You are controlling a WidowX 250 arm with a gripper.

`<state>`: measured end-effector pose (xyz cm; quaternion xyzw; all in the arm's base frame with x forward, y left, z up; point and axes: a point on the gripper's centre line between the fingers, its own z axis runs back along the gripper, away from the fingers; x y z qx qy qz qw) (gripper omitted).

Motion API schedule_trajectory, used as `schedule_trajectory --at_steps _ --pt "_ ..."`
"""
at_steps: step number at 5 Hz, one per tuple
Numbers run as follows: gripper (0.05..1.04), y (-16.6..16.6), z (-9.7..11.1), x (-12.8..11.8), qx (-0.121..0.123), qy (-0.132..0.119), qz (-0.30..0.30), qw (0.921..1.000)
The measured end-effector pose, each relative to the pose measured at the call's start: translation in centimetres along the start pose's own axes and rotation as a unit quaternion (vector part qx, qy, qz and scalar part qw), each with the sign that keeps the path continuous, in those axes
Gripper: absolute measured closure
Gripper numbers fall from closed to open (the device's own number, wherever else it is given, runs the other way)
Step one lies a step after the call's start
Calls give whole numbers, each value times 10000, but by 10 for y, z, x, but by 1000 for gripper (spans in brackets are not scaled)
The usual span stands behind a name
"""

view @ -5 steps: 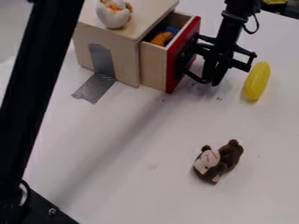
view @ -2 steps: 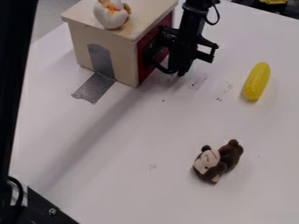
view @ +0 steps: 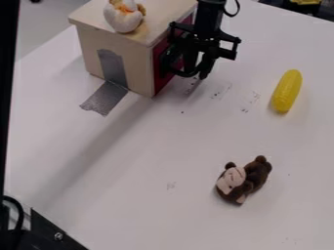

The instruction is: Closes the draw

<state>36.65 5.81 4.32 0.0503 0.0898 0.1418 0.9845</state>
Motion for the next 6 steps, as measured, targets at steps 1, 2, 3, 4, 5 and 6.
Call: schedule_trajectory --at_steps 1,2,3,4,5,6 --pt "389 -3 11 -3 -444 -470 -105 9979" --pt "133 -7 20 -7 -879 -742 -342 9928" --pt "91 -6 22 -12 -884 -835 -438 9916" --pt "91 -10 31 -16 -837 -849 -535 9914" --pt "90 -8 101 -25 -817 -1816 -645 9779" --pt "90 -24 94 -29 -790 -1673 -848 9791"
